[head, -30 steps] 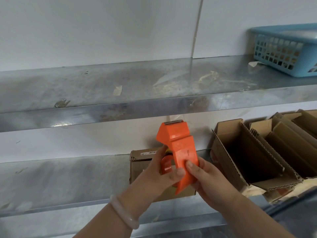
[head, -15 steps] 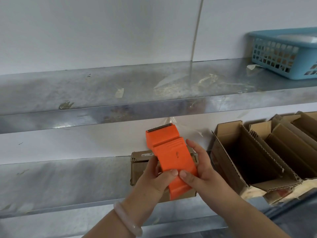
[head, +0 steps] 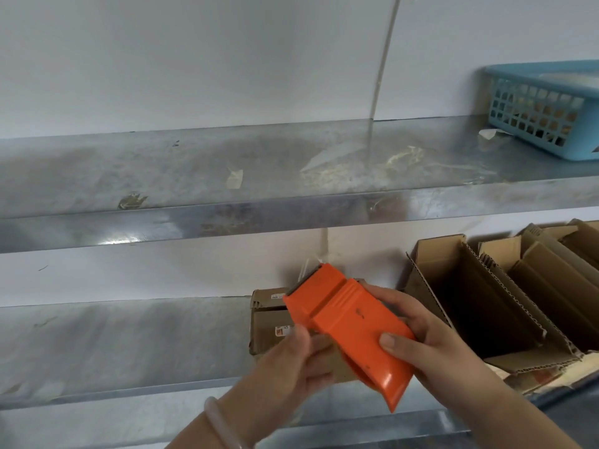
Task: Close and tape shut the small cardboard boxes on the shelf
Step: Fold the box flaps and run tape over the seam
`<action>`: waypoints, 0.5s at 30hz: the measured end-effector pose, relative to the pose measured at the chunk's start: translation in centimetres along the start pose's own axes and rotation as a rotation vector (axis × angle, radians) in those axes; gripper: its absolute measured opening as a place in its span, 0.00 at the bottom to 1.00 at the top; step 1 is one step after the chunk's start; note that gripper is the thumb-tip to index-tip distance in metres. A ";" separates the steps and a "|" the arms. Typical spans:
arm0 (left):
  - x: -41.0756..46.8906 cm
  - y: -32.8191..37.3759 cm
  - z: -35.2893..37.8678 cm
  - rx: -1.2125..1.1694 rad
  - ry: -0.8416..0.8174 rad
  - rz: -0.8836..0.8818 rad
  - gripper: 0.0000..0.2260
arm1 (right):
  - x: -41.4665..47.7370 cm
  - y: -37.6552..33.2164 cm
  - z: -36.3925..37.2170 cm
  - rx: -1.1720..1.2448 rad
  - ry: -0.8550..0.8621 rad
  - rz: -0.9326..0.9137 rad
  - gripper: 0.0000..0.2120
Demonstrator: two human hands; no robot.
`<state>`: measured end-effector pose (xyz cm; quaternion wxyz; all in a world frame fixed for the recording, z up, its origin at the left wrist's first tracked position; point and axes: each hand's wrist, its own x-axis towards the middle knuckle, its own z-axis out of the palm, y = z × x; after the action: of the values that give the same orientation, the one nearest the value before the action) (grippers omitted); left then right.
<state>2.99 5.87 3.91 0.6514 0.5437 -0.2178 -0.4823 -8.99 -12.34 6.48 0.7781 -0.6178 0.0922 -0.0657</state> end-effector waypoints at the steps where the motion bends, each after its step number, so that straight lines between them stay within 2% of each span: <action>1: 0.3 0.5 -0.8 -0.068 0.056 -0.037 0.45 | -0.1 -0.3 -0.4 -0.001 -0.011 0.017 0.30; 4: 0.7 2.6 -2.3 -0.311 0.090 -0.016 0.38 | -0.4 -1.0 -1.2 -0.018 -0.073 0.059 0.32; 7: 1.0 4.9 -2.1 -0.385 0.084 0.040 0.19 | -0.4 -1.6 -1.2 -0.061 -0.124 0.095 0.35; 11: 1.7 5.6 -2.2 -0.439 0.276 0.128 0.24 | -0.2 -1.8 -1.0 -0.124 -0.163 0.096 0.29; 15: 1.6 6.1 -2.8 -0.518 0.328 0.134 0.23 | -0.2 -2.0 -0.9 -0.157 -0.180 0.094 0.27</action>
<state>8.36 5.49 8.26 0.8250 0.4148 -0.0151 -0.3835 -9.31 -13.59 8.29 0.7345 -0.6754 0.0557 0.0339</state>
